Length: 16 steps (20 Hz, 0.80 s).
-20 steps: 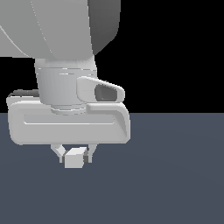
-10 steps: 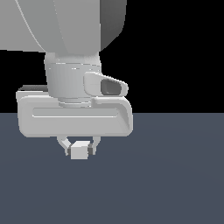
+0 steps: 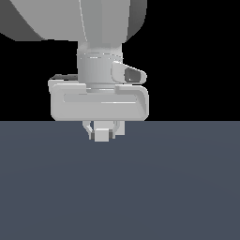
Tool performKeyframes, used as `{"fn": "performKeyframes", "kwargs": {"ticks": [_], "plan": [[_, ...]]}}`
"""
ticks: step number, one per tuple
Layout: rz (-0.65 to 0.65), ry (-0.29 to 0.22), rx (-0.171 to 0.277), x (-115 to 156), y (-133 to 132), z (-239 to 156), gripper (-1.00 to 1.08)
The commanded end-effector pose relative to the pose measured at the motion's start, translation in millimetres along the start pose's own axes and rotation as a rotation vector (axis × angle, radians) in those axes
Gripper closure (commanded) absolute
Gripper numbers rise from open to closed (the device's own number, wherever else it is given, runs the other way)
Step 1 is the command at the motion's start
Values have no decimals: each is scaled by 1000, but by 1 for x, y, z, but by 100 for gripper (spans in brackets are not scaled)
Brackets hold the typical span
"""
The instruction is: Plug the charger into the wall socket.
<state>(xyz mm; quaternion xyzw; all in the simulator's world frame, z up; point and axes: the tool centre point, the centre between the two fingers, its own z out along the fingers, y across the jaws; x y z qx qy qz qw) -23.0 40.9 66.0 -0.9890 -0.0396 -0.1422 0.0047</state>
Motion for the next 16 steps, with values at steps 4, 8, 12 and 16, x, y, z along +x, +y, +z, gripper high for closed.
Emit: {"fn": "performKeyframes", "kwargs": {"ticks": [4, 8, 12, 16], "plan": [[-17, -1, 7, 29, 12, -14, 108], [-24, -1, 10, 42, 16, -20, 108], [-27, -1, 10, 47, 18, -22, 108], [-27, -1, 10, 47, 18, -22, 108]]}}
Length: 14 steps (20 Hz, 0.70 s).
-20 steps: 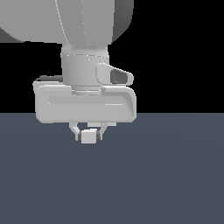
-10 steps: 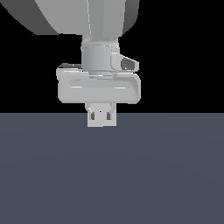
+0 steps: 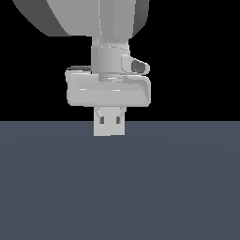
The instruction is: Plug the charger into the wall socket.
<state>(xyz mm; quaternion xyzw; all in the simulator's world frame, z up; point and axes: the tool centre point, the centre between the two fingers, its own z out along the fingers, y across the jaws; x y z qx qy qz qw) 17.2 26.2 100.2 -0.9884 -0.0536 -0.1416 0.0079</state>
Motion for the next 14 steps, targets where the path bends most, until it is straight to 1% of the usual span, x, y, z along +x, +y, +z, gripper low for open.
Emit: {"fn": "performKeyframes", "kwargs": {"ticks": [1, 7, 14], "plan": [[0, 0, 0, 0, 0, 0, 108], [0, 0, 0, 6, 0, 2, 108], [0, 0, 0, 29, 0, 9, 108]]}}
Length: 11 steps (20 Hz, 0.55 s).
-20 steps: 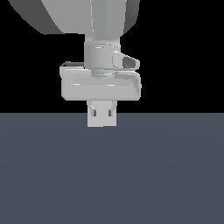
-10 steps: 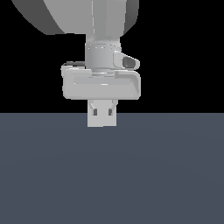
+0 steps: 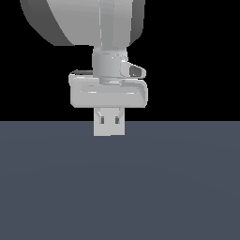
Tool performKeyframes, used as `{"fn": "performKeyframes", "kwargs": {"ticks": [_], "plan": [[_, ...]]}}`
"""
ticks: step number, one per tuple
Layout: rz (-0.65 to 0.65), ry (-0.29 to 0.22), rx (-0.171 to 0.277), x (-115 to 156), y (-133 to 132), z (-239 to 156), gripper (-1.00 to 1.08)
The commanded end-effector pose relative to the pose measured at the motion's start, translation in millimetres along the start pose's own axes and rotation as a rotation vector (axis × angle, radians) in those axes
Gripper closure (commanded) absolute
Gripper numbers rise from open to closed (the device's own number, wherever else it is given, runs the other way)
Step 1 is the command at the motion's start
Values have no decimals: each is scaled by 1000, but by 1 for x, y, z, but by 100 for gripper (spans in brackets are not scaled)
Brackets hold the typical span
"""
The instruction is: Plug the charger into the wall socket.
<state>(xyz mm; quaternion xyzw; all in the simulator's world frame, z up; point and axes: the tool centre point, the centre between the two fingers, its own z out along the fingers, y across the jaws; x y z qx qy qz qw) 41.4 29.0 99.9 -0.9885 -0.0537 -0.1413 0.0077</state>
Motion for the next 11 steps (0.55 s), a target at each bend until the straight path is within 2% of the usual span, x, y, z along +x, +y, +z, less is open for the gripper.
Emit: {"fn": "performKeyframes", "kwargs": {"ticks": [1, 11], "plan": [[0, 0, 0, 9, 0, 3, 108], [0, 0, 0, 25, 0, 7, 108]]}}
